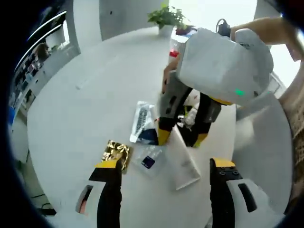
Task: Arrange the skincare products in the storage area until every visible bottle or jar stands upright without overlapping.
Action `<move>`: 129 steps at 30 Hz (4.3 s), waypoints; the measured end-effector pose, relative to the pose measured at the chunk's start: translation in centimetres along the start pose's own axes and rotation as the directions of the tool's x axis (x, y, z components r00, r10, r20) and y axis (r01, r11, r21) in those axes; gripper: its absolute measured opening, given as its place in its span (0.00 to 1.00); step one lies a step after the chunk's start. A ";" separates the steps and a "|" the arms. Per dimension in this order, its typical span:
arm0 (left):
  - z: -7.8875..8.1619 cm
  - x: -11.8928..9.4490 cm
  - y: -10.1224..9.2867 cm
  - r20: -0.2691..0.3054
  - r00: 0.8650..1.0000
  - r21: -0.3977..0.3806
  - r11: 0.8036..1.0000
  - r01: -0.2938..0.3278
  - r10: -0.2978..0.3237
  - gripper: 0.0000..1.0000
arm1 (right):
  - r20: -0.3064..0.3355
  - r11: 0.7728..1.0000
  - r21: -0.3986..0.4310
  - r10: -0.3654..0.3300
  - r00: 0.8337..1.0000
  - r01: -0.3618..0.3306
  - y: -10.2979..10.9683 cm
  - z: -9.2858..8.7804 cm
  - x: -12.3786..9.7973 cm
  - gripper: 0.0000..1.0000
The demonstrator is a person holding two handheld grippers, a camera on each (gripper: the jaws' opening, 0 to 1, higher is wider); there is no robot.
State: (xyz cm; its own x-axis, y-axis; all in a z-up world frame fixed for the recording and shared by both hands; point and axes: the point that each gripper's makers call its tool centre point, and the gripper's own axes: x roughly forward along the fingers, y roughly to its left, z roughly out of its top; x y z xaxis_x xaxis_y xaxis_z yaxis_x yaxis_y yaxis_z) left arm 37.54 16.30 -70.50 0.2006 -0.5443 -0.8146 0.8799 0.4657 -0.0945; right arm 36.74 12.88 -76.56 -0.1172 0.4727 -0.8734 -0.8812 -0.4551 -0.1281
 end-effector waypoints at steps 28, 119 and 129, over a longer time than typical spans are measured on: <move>-6.1 -1.9 -5.9 0.153 0.975 -0.311 0.945 -0.106 0.160 0.97 | -0.137 0.976 -0.171 0.113 0.984 -0.136 0.4 -0.4 1.9 0.35; 12.9 -6.6 -8.9 0.592 0.734 -0.318 0.933 -0.167 0.333 0.35 | 0.134 0.225 0.934 -0.941 0.310 0.278 -0.1 8.9 -22.9 0.27; 13.5 -6.9 -9.5 0.593 0.748 -0.301 0.944 -0.135 0.296 0.20 | 0.101 0.179 0.945 -0.956 0.274 0.275 1.4 9.0 -23.3 0.29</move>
State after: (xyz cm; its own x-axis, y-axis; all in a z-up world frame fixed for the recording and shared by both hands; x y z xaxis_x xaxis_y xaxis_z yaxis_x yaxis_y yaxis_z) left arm 33.56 6.23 -56.27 0.6663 -0.6835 -0.2981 0.6739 0.7231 -0.1516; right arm 34.06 8.04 -52.14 0.7643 0.6412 -0.0691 -0.6225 0.7615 0.1805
